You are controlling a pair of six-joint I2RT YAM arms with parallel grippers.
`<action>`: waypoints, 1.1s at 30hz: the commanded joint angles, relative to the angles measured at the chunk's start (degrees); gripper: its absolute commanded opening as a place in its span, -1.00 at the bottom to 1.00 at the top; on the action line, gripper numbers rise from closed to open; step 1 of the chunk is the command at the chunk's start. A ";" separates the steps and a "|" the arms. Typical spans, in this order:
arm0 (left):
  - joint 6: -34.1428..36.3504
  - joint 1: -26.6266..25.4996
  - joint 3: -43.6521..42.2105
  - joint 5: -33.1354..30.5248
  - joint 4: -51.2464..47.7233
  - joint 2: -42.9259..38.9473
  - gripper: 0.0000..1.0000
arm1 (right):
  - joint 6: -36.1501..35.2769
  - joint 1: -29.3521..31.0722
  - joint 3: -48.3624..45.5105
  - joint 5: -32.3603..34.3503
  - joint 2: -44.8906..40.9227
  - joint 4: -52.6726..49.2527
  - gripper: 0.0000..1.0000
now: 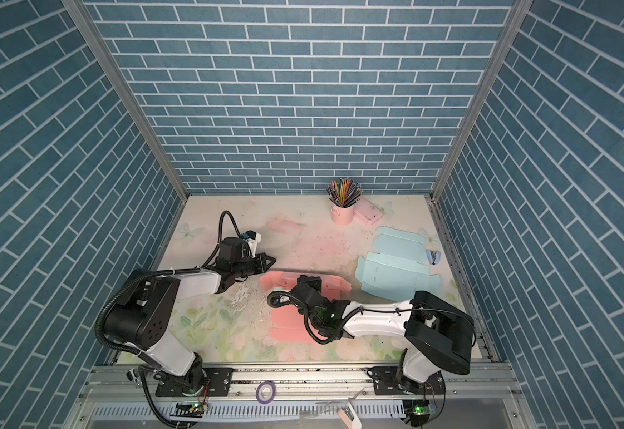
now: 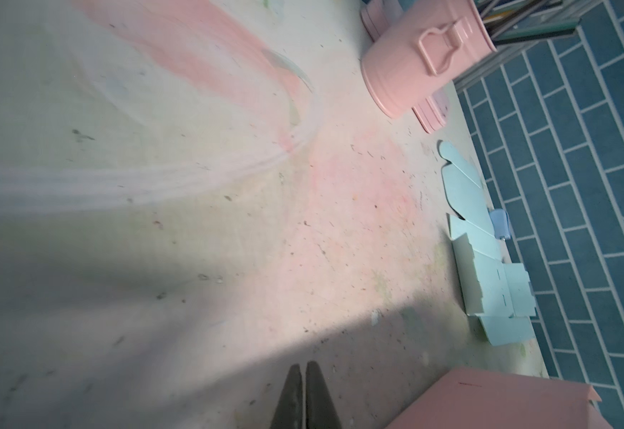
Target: Fold the paper box
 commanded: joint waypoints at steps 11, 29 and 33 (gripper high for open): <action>-1.44 -5.31 -11.02 -0.50 3.08 -13.02 -0.79 | -1.39 -1.15 -0.54 -0.59 -0.03 2.97 -1.00; -1.37 -8.94 -24.47 -2.22 16.03 -17.52 -0.63 | -2.68 0.42 -1.78 1.56 1.67 5.40 -1.00; -0.07 -9.43 -26.04 -2.98 18.38 -17.55 -0.52 | -3.63 1.13 -2.32 2.87 2.35 6.36 -1.00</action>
